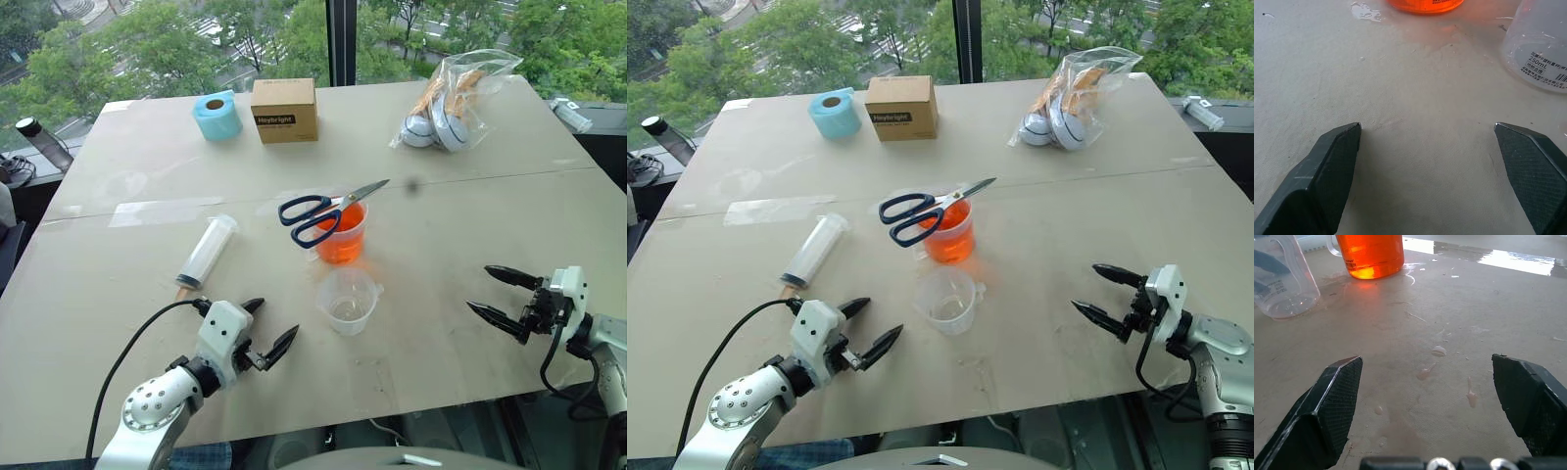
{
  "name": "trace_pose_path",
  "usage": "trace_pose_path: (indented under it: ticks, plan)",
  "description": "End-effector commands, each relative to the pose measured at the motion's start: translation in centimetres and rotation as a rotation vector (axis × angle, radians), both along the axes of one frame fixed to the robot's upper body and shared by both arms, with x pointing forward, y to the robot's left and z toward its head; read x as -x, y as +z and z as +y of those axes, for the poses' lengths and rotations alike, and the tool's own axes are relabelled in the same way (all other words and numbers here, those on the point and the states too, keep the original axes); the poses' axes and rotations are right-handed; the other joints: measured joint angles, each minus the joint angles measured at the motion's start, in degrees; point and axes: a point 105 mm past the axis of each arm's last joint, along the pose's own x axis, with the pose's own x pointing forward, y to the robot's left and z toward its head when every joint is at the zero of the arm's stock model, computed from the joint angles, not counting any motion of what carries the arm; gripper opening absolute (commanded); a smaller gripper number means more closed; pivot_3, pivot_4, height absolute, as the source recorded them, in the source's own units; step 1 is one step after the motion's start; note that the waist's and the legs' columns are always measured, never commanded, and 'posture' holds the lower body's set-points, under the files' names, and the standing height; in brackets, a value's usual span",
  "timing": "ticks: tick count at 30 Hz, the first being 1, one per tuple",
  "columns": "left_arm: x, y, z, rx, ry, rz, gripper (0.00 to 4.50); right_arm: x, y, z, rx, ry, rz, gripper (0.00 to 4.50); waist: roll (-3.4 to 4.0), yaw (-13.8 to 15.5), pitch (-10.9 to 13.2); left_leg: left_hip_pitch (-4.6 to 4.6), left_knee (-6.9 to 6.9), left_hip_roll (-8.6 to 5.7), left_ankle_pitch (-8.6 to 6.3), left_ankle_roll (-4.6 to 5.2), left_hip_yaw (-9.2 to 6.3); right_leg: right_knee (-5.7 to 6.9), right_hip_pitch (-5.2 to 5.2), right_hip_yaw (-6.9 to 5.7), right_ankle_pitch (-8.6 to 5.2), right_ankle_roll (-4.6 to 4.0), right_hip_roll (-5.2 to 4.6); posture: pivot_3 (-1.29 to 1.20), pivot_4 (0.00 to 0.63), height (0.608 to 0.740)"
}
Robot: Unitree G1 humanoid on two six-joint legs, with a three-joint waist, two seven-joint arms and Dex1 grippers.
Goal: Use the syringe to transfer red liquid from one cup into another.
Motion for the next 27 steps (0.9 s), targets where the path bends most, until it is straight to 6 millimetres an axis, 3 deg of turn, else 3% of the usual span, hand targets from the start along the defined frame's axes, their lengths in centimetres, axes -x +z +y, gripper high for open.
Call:
trace_pose_path:
  ticks: [1, 4, 20, 27]
  plan:
    - [0.6, -0.8, 0.5, -0.01, 0.007, 0.021, 4.43, 0.2, 0.5, 0.0, 0.012, 0.017, -0.028, 4.5, 0.0, 0.0, 0.0, 0.0, 0.0, 0.0, 0.0, 0.0, 0.0, 0.0, 0.0, 0.0, 0.0, 0.0, 0.0, 0.0, 0.15, 0.74]
    - [0.9, -1.7, 0.9, -0.004, 0.014, 0.027, 4.43, 0.1, 0.5, 0.0, 0.014, 0.019, -0.027, 4.5, 0.03, -0.03, -0.02, 0.0, 0.0, 0.0, 0.0, 0.0, 0.0, 0.0, 0.0, 0.0, 0.0, 0.0, 0.0, 0.0, 0.15, 0.74]
    - [1.5, -2.4, 1.9, -0.008, 0.018, 0.017, 4.43, 0.1, 0.4, 0.4, 0.011, 0.034, -0.025, 4.5, 0.32, -0.14, -0.35, 0.03, -0.04, 0.0, -0.01, 0.01, 0.0, -0.02, 0.0, 0.02, -0.01, -0.02, -0.01, 0.0, 0.15, 0.74]
    - [0.5, -0.2, 1.8, 0.025, 0.017, -0.06, 4.43, 0.1, 0.4, 0.6, -0.002, 0.034, -0.028, 4.5, 0.32, -0.12, -0.37, 0.03, -0.04, 0.0, -0.01, 0.01, 0.0, -0.02, -0.01, 0.02, -0.01, -0.02, -0.01, 0.0, 0.15, 0.74]
